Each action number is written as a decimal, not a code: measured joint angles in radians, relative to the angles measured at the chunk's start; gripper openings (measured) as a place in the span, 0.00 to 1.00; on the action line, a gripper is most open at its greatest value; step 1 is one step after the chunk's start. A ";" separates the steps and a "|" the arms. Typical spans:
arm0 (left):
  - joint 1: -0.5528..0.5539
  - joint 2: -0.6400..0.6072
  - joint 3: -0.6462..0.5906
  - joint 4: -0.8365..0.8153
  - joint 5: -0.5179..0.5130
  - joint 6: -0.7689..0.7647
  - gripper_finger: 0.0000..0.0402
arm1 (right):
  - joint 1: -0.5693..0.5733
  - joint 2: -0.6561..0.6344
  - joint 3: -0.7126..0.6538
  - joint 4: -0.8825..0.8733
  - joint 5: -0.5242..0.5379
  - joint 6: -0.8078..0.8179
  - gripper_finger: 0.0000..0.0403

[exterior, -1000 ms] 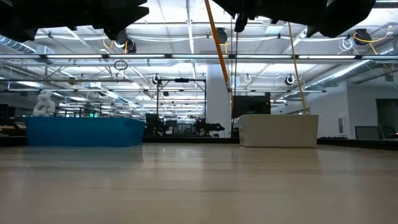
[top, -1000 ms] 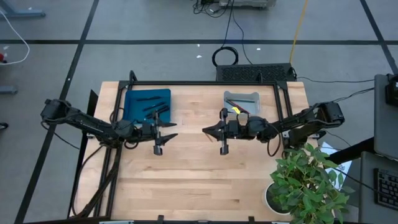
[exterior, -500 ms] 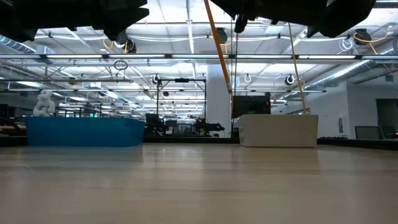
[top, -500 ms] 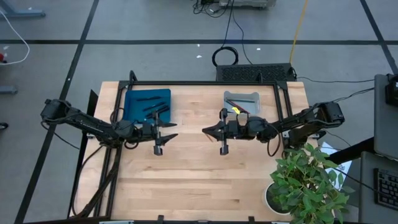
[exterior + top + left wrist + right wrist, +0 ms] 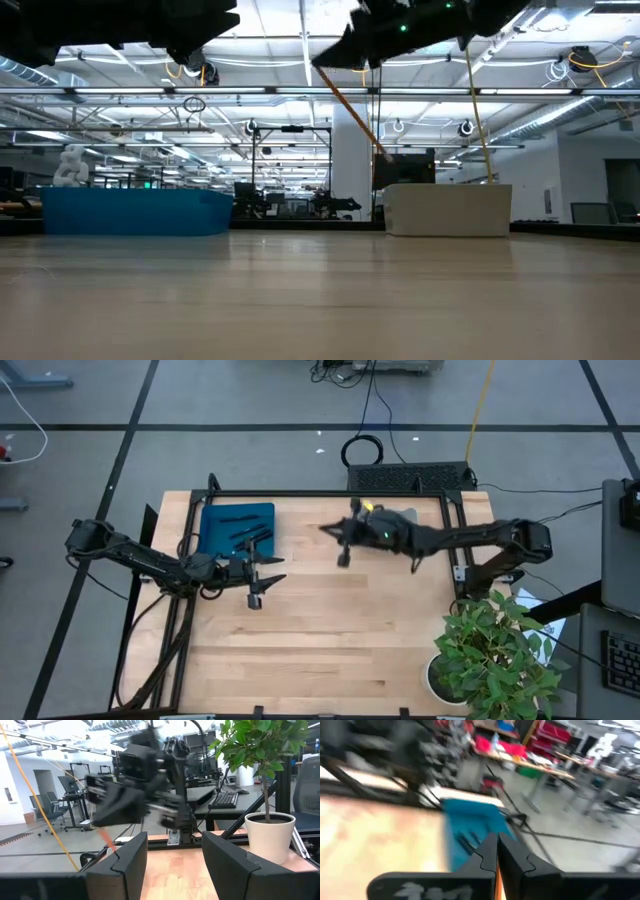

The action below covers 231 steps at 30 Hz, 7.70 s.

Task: Sort pens & pencils
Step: Put the yellow pencil into the gray bin, then return to Home Position

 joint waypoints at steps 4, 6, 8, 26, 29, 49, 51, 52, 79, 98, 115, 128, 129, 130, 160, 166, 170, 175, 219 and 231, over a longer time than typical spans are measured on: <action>0.000 0.000 0.000 -0.005 0.000 0.000 0.48 | -0.075 0.000 0.064 -0.154 0.072 -0.076 0.00; 0.000 0.000 0.000 -0.005 0.000 0.000 0.48 | -0.116 0.000 0.069 -0.181 0.072 -0.088 0.00; 0.000 0.000 0.000 -0.005 0.000 0.000 0.48 | -0.156 0.000 0.065 -0.206 0.071 -0.097 0.00; 0.000 0.000 0.000 -0.006 0.000 0.017 0.48 | -0.325 0.000 -0.051 -0.500 0.074 -0.048 0.00; 0.000 0.000 0.000 -0.006 0.000 0.026 0.48 | -0.331 0.000 -0.051 -0.562 0.105 -0.025 0.00; 0.000 0.000 0.000 -0.006 -0.025 0.023 0.48 | -0.338 0.000 -0.052 -0.709 0.127 0.019 0.04; 0.000 0.000 0.000 -0.006 -0.025 0.023 0.48 | -0.338 0.000 -0.052 -0.716 0.127 0.026 0.10; 0.000 0.000 0.000 -0.006 -0.025 0.023 0.48 | -0.338 0.000 -0.052 -0.716 0.127 0.028 0.13; 0.000 -0.037 0.000 -0.072 -0.046 -0.001 0.48 | -0.131 -0.273 -0.454 0.225 -0.261 0.181 0.42; 0.244 -0.722 0.040 -1.008 0.100 -0.089 0.03 | -0.032 -0.273 -0.477 0.257 -0.327 0.221 0.00; 0.256 -0.721 -0.113 -0.936 0.195 -0.107 0.00 | -0.028 -0.273 -0.476 0.214 -0.328 0.273 0.00; 0.341 -0.816 -0.224 -0.952 0.244 -0.119 0.00 | -0.028 -0.273 -0.476 0.201 -0.329 0.285 0.00; 0.354 -0.834 -0.224 -0.973 0.263 -0.127 0.00 | -0.028 -0.273 -0.476 0.201 -0.329 0.285 0.00; 0.364 -0.854 -0.224 -0.995 0.277 -0.136 0.00 | -0.028 -0.273 -0.476 0.201 -0.329 0.285 0.00; 0.227 -0.902 -0.303 -0.929 0.248 -0.234 0.03 | -0.108 -0.507 -0.691 0.266 -0.381 0.394 0.00; 0.227 -0.902 -0.303 -0.929 0.246 -0.234 0.06 | -0.172 -0.754 -0.860 0.260 -0.435 0.471 0.00; 0.227 -0.902 -0.303 -0.914 0.243 -0.240 0.06 | -0.199 -0.867 -0.936 0.248 -0.436 0.477 0.00; 0.227 -0.902 -0.304 -0.891 0.242 -0.240 0.03 | -0.227 -0.925 -0.968 0.174 -0.398 0.390 0.00; 0.227 -0.904 -0.304 -0.889 0.245 -0.240 0.10 | -0.035 -1.420 -0.971 -0.412 -0.136 0.251 0.00; 0.227 -0.904 -0.304 -0.889 0.246 -0.240 0.10 | -0.035 -1.431 -0.973 -0.401 -0.010 0.236 0.00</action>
